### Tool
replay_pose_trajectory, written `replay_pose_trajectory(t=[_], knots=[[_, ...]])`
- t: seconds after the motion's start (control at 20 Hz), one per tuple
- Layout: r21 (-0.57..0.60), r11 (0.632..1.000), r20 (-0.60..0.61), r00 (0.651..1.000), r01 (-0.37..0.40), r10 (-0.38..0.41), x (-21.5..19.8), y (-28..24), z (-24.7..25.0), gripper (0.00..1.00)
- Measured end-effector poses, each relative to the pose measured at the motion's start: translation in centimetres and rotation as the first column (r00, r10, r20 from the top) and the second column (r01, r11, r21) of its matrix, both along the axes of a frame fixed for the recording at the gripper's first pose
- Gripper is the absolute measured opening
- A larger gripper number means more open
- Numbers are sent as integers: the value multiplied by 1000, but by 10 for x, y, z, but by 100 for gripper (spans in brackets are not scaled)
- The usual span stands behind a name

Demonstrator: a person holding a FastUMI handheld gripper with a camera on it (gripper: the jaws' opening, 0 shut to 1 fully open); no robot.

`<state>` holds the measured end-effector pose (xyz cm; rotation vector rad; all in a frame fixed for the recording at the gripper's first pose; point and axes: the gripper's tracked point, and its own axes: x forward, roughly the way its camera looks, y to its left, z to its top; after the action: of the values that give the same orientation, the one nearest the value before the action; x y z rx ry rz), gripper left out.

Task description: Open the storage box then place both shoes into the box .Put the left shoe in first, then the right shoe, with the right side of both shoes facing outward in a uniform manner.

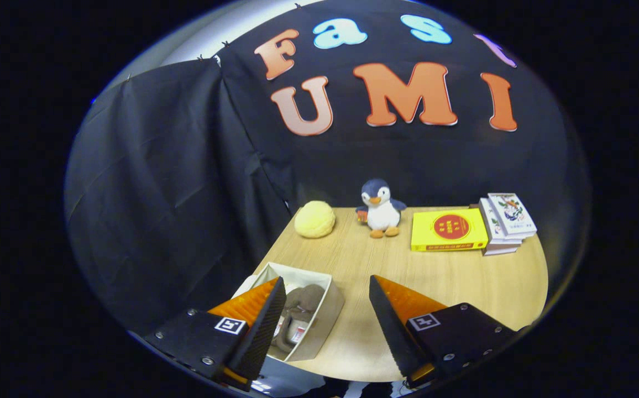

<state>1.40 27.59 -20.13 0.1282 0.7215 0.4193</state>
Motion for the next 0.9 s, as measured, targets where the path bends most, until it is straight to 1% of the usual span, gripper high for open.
replay_pose_trajectory(t=[0.05, 0.15, 0.2, 0.3, 0.4, 0.55, 0.8, 0.9], knots=[[-28, 1000, 42, 999, -4, 5, 4, -16, 6, 96], [-74, 997, 138, 990, 26, -15, 10, -46, 23, 98], [-80, 996, 177, 984, 40, -26, 12, -60, 33, 98], [-54, 997, 250, 967, 59, -43, 12, -81, 53, 98], [-53, 994, 355, 932, 99, -74, 22, -111, 82, 98], [-80, 984, 488, 867, 160, -101, 25, -155, 115, 98], [-29, 969, 596, 782, 244, -179, 24, -208, 143, 98], [-28, 963, 625, 756, 269, -193, 22, -228, 148, 98]])
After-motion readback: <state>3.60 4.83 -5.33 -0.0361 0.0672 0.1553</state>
